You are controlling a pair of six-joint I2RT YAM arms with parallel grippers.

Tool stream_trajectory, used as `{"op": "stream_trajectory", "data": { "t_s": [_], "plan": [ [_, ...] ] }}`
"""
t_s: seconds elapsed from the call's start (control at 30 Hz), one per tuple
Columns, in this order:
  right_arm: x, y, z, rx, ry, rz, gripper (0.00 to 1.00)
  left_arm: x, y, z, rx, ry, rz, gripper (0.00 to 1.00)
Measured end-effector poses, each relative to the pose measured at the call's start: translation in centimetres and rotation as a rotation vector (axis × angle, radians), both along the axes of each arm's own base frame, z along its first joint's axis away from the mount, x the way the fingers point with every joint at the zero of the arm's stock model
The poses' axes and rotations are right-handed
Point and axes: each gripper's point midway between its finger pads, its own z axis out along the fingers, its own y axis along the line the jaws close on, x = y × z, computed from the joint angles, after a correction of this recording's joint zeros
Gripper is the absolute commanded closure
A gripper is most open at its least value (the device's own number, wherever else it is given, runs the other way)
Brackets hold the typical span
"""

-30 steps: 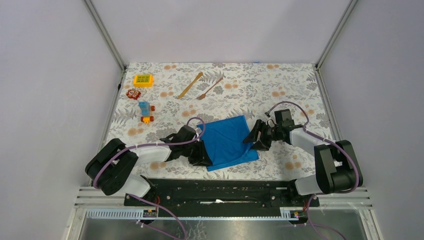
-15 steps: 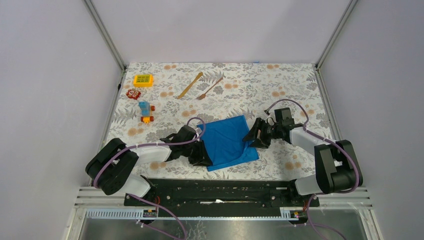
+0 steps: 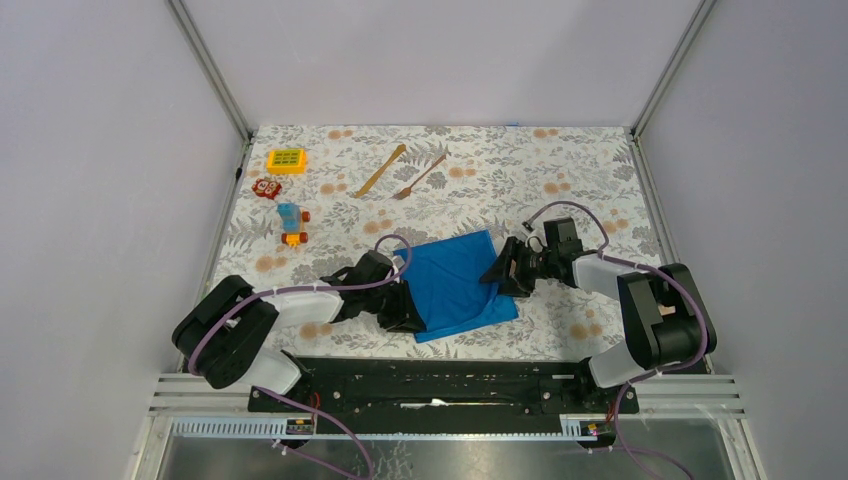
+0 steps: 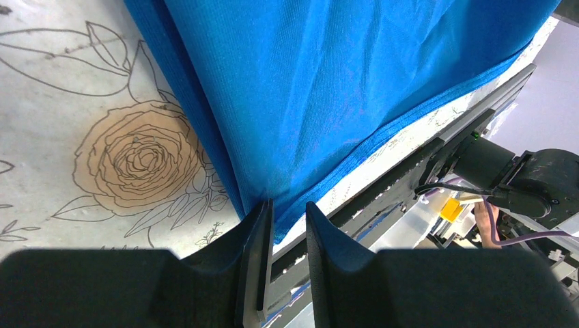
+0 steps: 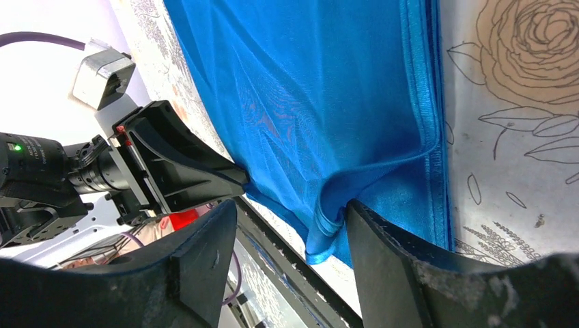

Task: Fold the napkin into a case and place the utensils inside
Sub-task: Pick up the top corner of the square-folded napkin from the corner of the board.

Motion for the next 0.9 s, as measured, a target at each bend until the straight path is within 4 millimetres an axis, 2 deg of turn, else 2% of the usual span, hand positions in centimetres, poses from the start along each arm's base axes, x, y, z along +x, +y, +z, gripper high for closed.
{"op": "stream_trajectory", "data": {
  "t_s": [0.27, 0.57, 0.67, 0.8, 0.9],
  "plan": [
    [0.6, 0.5, 0.4, 0.031, -0.036, 0.009, 0.23, 0.0, 0.0, 0.0, 0.0, 0.0, 0.0, 0.7],
    [1.3, 1.3, 2.3, 0.109, -0.073, 0.012, 0.19, 0.0, 0.0, 0.0, 0.0, 0.0, 0.0, 0.7],
    [1.1, 1.3, 2.2, 0.111, -0.069, 0.005, 0.26, 0.0, 0.0, 0.0, 0.0, 0.0, 0.0, 0.7],
    [0.3, 0.9, 1.2, 0.084, -0.023, -0.017, 0.38, 0.0, 0.0, 0.0, 0.0, 0.0, 0.0, 0.7],
    [-0.1, 0.4, 0.5, 0.042, 0.006, -0.037, 0.4, 0.0, 0.0, 0.0, 0.0, 0.0, 0.0, 0.7]
  ]
}}
